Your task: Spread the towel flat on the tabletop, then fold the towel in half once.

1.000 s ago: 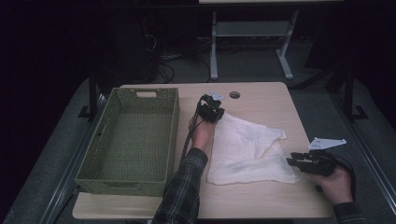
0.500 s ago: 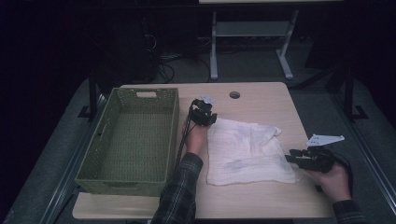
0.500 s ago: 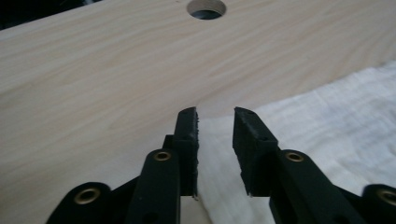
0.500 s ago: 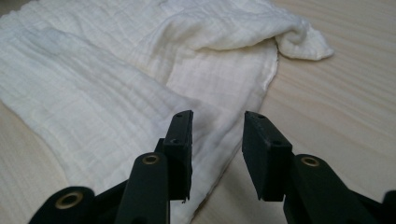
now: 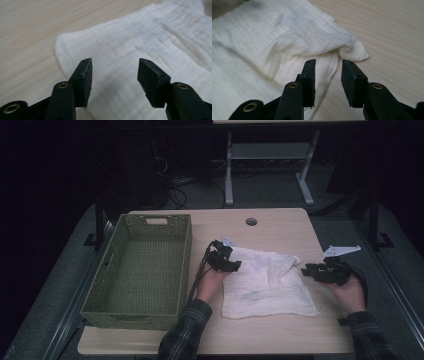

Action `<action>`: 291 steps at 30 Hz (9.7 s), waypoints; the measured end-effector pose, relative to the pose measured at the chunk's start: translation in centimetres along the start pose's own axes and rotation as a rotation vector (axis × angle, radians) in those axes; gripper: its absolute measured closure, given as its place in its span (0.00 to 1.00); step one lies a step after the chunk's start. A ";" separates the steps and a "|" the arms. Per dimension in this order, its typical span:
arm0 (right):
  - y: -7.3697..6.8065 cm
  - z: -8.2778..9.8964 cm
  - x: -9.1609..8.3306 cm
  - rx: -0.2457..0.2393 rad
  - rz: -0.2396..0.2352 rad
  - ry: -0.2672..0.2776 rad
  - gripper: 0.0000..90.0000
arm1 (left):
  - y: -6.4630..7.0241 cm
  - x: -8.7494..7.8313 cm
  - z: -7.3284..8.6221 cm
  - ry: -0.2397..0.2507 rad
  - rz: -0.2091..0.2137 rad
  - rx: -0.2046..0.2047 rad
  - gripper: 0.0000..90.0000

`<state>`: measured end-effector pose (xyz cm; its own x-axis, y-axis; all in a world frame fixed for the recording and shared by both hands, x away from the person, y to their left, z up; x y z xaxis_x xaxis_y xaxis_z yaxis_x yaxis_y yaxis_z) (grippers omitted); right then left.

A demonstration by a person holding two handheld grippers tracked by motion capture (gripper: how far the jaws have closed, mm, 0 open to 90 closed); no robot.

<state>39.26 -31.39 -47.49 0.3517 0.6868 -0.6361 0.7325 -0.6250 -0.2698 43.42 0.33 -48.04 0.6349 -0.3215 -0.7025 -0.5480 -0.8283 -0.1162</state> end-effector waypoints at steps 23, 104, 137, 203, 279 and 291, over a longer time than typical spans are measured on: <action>6.0 -1.8 4.4 0.094 0.044 -0.062 0.94 | 4.3 -3.9 5.0 0.006 0.087 0.107 0.40; 11.6 -5.2 4.7 0.104 0.060 -0.004 0.73 | -5.2 5.9 -3.7 0.003 -0.197 -0.006 0.49; 11.0 -6.2 5.2 0.094 0.068 -0.018 0.97 | -6.2 5.6 -3.7 -0.015 -0.237 -0.048 0.97; -1.4 1.6 -2.9 0.001 -0.009 0.113 0.98 | 0.5 -6.7 3.5 0.103 -0.098 -0.049 0.97; -4.1 4.6 -3.0 -0.067 -0.054 0.037 0.79 | 3.4 -8.6 6.2 0.063 -0.090 0.034 0.62; -0.4 3.7 0.2 -0.003 -0.037 -0.022 0.79 | 1.6 -6.2 5.3 0.034 -0.123 0.018 0.62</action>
<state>36.90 -32.37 -50.19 0.3114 0.7011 -0.6415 0.7468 -0.5980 -0.2911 35.73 3.46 -47.59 0.7159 -0.2335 -0.6580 -0.4744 -0.8542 -0.2130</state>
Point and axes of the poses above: each handheld gripper's, and its own axes: x roughly forward along the jaws, z roughly out of its underside, y roughly to its right, the point moved 5 cm from there along x, roughly forward along the jaws, and after that the axes turned 14 degrees about -z, right-handed, at the moved point
